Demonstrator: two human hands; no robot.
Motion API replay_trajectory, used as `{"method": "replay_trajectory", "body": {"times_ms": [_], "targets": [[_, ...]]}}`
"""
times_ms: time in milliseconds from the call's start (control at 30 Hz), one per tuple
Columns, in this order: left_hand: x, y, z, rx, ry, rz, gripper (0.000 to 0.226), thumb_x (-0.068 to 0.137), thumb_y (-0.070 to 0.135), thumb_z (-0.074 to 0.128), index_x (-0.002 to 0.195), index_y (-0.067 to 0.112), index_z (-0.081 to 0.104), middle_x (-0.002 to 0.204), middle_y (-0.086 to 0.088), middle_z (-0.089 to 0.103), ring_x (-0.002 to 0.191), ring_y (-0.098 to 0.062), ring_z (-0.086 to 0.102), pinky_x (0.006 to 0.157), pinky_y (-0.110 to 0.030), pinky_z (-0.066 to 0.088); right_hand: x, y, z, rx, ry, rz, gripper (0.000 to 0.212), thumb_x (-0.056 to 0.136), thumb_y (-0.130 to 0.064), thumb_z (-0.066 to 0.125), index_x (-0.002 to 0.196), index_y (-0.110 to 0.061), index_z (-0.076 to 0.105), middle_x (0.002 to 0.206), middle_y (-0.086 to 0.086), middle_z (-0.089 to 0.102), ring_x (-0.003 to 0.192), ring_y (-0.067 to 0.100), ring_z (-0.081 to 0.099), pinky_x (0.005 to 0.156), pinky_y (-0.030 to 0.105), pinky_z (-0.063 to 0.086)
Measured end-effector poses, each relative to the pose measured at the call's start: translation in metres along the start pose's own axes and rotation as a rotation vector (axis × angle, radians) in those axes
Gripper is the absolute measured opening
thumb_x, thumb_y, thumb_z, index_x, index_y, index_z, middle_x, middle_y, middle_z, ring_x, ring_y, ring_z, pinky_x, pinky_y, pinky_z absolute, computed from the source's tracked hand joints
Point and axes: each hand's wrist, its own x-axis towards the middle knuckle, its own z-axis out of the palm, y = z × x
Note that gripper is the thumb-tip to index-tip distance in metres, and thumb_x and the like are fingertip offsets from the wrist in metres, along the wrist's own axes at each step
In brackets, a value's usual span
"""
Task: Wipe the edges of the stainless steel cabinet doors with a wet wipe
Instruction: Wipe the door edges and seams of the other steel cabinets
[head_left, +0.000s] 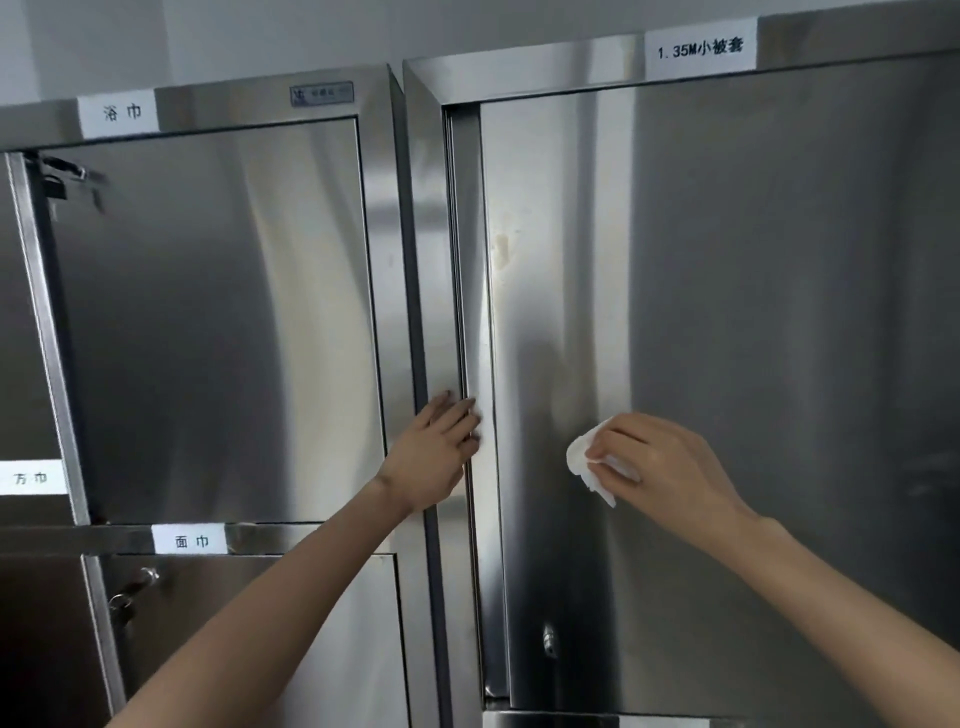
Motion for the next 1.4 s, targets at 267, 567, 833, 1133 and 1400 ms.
{"method": "replay_trajectory", "body": {"times_ms": [267,567,833,1133,1400], "targets": [[-0.003,0.02,0.014,-0.081,-0.035,-0.115,0.063,0.084,0.033,0.058,0.142,0.011,0.048,0.153,-0.008,0.038,0.143,-0.024,0.032,0.118,-0.051,0.021,0.012,-0.004,0.01,-0.028,0.073,0.021,0.017,0.063,0.0,0.08,0.07,-0.01,0.068,0.076,-0.001,0.067,0.063,0.026,0.062,0.05,0.033,0.051],[0.011,0.038,0.028,-0.242,-0.04,-0.138,0.073,0.087,0.038,0.033,0.152,0.005,0.024,0.162,-0.008,0.011,0.147,-0.021,-0.017,0.117,-0.049,-0.015,0.008,0.039,0.003,-0.055,0.117,0.099,0.015,0.07,-0.003,0.081,0.076,-0.011,0.069,0.084,0.001,0.068,0.072,0.027,0.066,0.054,0.036,0.054],[0.054,0.081,0.02,-0.231,0.099,-0.132,0.072,0.077,0.038,0.063,0.141,0.007,0.048,0.153,-0.008,0.037,0.147,-0.023,0.021,0.117,-0.054,0.017,0.001,0.071,-0.004,-0.078,0.202,0.08,0.008,0.077,-0.005,0.076,0.083,-0.008,0.07,0.089,0.001,0.067,0.081,0.024,0.064,0.06,0.036,0.054],[0.134,0.057,-0.021,-0.829,0.572,-0.458,0.053,0.082,0.012,0.074,0.132,0.01,0.057,0.143,-0.006,0.049,0.131,-0.024,0.045,0.102,-0.032,0.04,0.05,0.126,-0.03,-0.209,0.302,-0.142,0.003,0.083,-0.006,0.072,0.082,-0.005,0.069,0.091,0.006,0.069,0.079,0.027,0.064,0.069,0.034,0.047],[0.217,0.049,-0.057,-1.516,0.19,-0.534,0.066,0.082,0.003,0.073,0.141,0.012,0.044,0.1,-0.004,0.063,0.077,-0.004,0.059,0.067,-0.007,0.045,0.104,0.16,-0.03,-0.121,0.343,-0.037,0.003,0.083,-0.001,0.069,0.085,0.0,0.068,0.095,0.008,0.068,0.088,0.03,0.062,0.073,0.037,0.051]]}}
